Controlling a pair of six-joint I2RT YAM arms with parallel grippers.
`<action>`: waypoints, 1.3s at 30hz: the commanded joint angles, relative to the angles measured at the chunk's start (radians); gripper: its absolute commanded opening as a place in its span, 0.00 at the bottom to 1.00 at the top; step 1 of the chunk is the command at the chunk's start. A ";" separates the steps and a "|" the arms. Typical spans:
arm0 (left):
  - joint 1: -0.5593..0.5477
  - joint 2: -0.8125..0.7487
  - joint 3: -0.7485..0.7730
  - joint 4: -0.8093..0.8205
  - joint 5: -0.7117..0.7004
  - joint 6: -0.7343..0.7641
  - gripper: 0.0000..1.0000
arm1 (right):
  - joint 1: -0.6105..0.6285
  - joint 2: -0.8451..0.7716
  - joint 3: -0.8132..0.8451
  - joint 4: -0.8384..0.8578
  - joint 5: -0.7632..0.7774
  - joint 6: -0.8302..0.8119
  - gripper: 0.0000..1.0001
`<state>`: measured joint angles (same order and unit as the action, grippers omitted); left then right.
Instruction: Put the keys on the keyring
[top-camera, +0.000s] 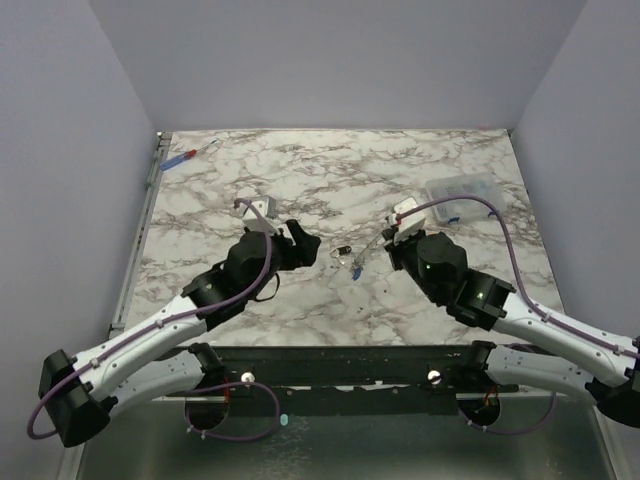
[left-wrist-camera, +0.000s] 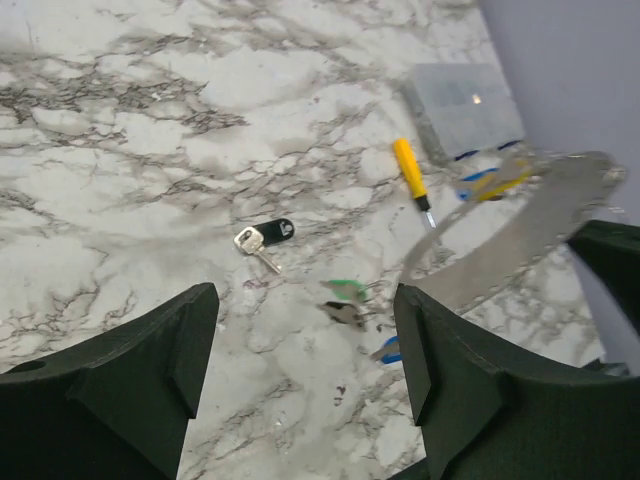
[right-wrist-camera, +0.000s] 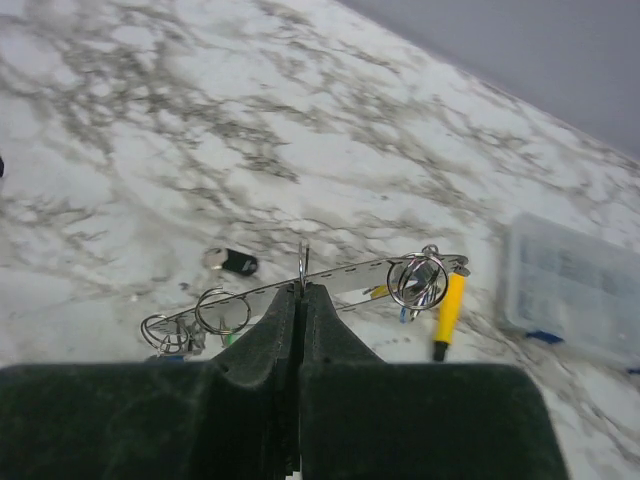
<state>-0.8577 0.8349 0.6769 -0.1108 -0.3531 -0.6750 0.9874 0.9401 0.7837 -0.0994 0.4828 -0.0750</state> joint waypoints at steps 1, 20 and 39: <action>-0.004 0.206 0.090 -0.117 -0.051 -0.004 0.75 | -0.013 -0.096 0.043 -0.094 0.314 -0.037 0.01; -0.163 1.063 0.676 -0.354 -0.227 0.361 0.78 | -0.021 -0.357 -0.007 -0.211 0.380 -0.021 0.01; -0.181 1.371 0.921 -0.489 -0.477 0.385 0.54 | -0.021 -0.469 0.006 -0.276 0.363 -0.011 0.01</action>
<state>-1.0363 2.1628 1.5703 -0.5659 -0.7731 -0.3046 0.9672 0.4873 0.7818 -0.3805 0.8341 -0.0944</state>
